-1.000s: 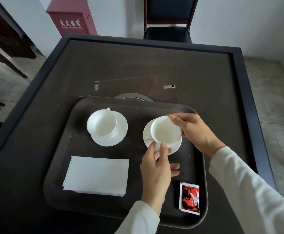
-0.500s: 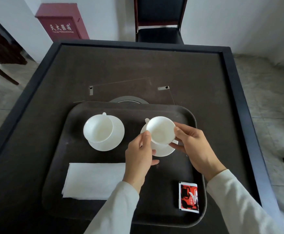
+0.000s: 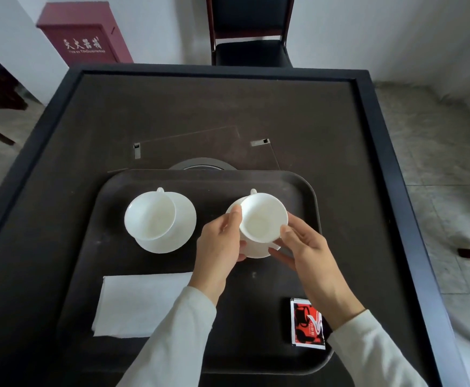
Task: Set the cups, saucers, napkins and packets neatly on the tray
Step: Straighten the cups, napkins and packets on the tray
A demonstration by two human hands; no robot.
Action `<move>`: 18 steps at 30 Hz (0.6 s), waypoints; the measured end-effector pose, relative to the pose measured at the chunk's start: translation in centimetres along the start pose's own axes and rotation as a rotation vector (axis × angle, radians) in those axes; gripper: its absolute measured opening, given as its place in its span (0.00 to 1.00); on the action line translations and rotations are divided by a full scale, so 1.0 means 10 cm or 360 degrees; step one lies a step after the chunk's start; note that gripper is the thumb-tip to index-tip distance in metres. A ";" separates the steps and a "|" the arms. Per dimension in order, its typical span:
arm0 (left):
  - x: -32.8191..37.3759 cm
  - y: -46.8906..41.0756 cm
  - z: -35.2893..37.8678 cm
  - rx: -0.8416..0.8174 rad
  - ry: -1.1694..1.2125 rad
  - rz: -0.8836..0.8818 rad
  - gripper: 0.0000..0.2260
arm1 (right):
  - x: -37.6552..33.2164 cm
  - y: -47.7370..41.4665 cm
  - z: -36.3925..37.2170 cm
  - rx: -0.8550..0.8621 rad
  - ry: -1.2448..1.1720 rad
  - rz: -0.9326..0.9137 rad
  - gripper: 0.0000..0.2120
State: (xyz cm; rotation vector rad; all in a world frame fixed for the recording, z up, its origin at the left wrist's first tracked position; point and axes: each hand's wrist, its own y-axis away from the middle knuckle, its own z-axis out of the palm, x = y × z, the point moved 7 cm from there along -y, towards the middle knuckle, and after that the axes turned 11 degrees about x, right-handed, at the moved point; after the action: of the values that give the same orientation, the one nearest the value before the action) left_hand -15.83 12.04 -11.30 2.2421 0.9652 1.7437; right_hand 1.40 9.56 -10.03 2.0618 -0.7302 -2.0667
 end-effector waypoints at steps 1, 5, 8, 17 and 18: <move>-0.01 -0.01 -0.01 0.0013 -0.0016 0.0017 0.12 | 0.00 0.00 0.00 -0.0010 -0.0004 0.0008 0.16; 0.03 0.01 -0.05 0.0129 -0.0126 0.0174 0.18 | -0.01 -0.02 -0.03 0.0035 0.0123 -0.0114 0.16; 0.05 0.05 -0.07 0.0189 -0.0146 0.0211 0.15 | 0.00 -0.03 -0.07 0.0122 0.0276 -0.0224 0.16; 0.05 0.00 -0.08 0.0265 -0.0144 0.0288 0.21 | 0.03 0.00 -0.03 0.0107 0.0089 -0.0168 0.16; 0.05 -0.01 -0.08 0.0263 -0.0157 0.0298 0.21 | 0.03 0.00 -0.03 0.0102 0.0073 -0.0170 0.16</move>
State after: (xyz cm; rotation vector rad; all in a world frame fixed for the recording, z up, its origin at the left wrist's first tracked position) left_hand -16.55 12.22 -10.66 2.5715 0.9374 1.6592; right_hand 1.68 9.39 -10.25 2.2211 -0.7030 -2.0688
